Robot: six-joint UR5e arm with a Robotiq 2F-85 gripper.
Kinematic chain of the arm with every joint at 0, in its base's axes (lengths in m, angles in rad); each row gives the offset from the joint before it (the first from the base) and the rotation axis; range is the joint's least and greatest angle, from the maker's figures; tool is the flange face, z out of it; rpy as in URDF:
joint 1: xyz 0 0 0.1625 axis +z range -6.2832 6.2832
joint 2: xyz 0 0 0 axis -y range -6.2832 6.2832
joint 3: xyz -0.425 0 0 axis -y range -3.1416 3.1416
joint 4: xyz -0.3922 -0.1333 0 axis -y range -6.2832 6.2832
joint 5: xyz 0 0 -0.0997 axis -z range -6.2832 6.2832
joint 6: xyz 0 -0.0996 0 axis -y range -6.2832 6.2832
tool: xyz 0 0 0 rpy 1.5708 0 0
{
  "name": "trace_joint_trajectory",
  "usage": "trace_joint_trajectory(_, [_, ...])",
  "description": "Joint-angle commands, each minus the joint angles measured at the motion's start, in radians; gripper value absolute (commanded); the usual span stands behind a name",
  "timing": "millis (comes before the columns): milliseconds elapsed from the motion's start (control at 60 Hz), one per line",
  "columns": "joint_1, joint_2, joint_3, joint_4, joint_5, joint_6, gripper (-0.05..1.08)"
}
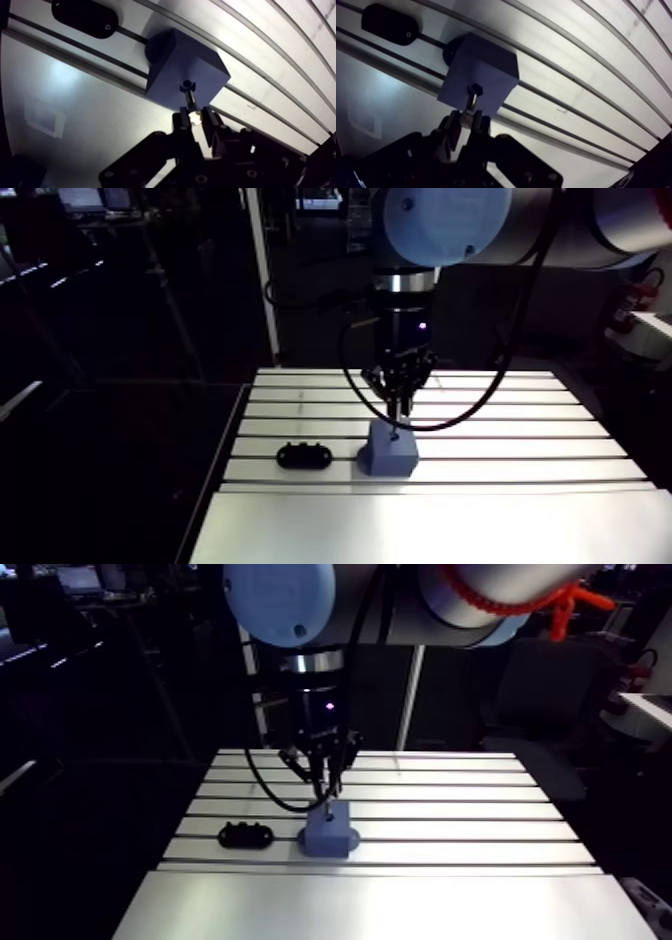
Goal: Pick up the M10 bolt and insert it into the hex recess until seated.
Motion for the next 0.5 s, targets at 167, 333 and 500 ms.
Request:
trace_joint_trajectory(167, [0.000,0.004,0.000,0.000,-0.001,-0.001,1.08])
trace_joint_trajectory(333, [0.000,0.007,0.001,0.000,-0.001,0.001,1.08])
trace_joint_trajectory(500, [0.000,0.011,0.006,-0.025,-0.001,-0.001,1.08])
